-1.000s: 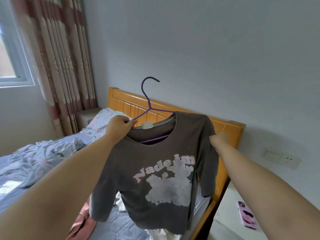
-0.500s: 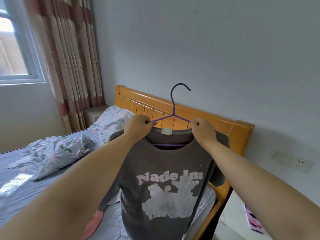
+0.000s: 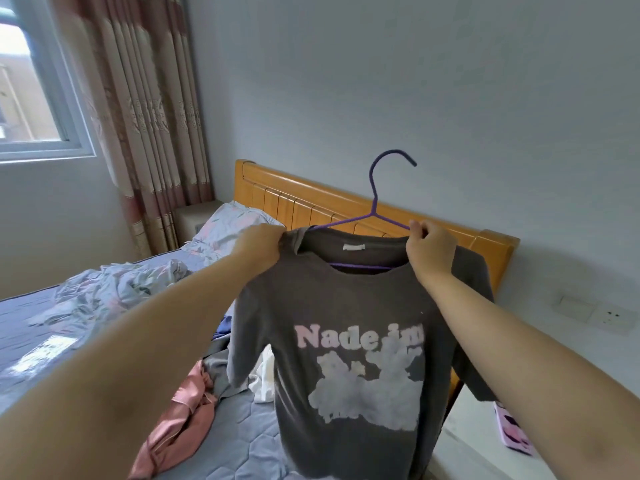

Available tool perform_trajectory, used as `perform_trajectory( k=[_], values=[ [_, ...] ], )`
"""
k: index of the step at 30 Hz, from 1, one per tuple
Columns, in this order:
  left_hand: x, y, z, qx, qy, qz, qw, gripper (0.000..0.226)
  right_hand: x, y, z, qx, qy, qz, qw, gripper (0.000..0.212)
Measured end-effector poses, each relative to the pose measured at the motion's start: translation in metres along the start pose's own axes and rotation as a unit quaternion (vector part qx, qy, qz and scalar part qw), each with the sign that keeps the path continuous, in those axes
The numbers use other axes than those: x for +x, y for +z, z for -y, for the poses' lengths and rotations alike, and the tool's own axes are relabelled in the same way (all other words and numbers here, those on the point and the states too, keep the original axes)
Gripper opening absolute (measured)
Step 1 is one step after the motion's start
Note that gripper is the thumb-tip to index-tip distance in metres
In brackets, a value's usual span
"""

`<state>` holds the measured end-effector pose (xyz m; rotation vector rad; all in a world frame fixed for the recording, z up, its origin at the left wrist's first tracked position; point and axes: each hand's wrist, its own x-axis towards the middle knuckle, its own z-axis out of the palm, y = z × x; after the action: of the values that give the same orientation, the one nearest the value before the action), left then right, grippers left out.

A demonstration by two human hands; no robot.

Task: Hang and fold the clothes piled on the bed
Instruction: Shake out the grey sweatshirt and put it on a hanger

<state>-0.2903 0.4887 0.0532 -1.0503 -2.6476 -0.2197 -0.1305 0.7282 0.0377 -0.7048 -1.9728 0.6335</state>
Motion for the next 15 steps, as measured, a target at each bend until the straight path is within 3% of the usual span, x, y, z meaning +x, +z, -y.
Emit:
perform_trajectory(
  k=[2,5,10,13,15],
  values=[
    [-0.001,0.002,-0.005,-0.046,0.028,-0.023,0.998,0.021,0.004,-0.001,0.002,0.000,-0.019,0.008,1.000,0.040],
    [-0.004,0.008,-0.018,-0.132,0.064,0.053,0.988,0.014,0.005,0.002,-0.003,-0.019,-0.020,0.035,0.999,0.044],
    [0.003,0.012,-0.037,-0.196,0.017,0.130,0.972,0.033,-0.001,0.009,-0.011,-0.012,-0.051,0.040,0.998,0.028],
    [0.008,0.010,-0.046,-0.238,-0.027,0.117,0.964,0.030,-0.003,0.008,-0.008,-0.089,-0.066,-0.007,0.994,0.019],
    [0.014,0.006,-0.054,-0.264,-0.056,0.092,0.958,0.028,-0.012,0.008,-0.012,-0.078,-0.082,0.003,0.994,0.012]
  ],
)
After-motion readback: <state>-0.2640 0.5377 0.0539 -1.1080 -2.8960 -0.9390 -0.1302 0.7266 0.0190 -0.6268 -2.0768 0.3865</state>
